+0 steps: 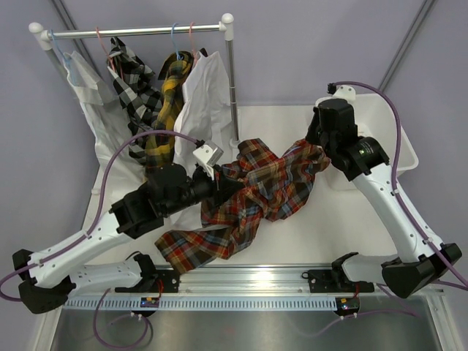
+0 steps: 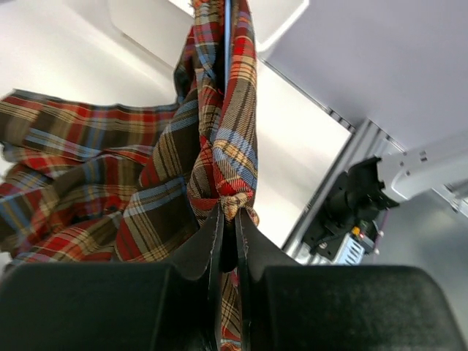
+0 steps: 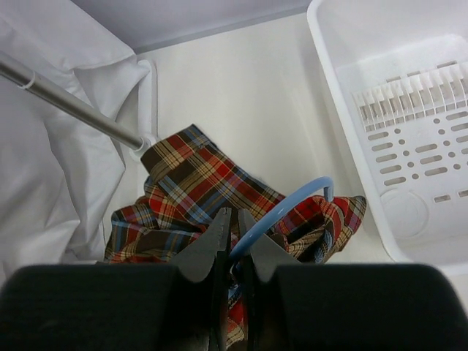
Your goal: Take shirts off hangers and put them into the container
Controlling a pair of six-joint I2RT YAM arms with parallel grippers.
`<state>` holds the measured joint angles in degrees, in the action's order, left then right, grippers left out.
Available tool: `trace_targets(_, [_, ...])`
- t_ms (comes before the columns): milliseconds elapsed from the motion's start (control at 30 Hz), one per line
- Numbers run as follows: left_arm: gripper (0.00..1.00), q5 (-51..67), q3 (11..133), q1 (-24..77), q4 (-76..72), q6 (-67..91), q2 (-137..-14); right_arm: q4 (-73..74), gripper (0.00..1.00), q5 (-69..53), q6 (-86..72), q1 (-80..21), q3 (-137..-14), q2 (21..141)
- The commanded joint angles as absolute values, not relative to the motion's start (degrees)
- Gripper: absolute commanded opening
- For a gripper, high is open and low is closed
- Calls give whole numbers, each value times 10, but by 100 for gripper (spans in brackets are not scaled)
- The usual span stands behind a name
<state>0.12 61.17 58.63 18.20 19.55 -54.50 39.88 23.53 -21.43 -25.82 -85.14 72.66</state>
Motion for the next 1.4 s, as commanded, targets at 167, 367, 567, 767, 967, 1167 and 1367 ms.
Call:
trace_targets(167, [12,-74,707,592,200,150,-590,375,0,288,-224,-245,-928,773])
trace_targets(367, [17,-20,766,592,200,138,-622,370,0,301,-231,-245,-921,804])
trace_targets(567, [20,-12,723,592,200,168,-619,402,0,321,-221,-245,-983,835])
trace_targets(767, [22,-30,690,592,194,186,-616,369,0,291,-214,-245,-990,832])
trace_targets(967, [21,-20,687,592,193,187,-634,289,0,198,-214,-245,-906,750])
trace_targets(1167, [29,-4,633,592,178,225,-643,293,0,193,-211,-245,-877,700])
trace_targets(1367, [85,-14,627,592,187,210,-583,266,0,145,-210,-246,-814,657])
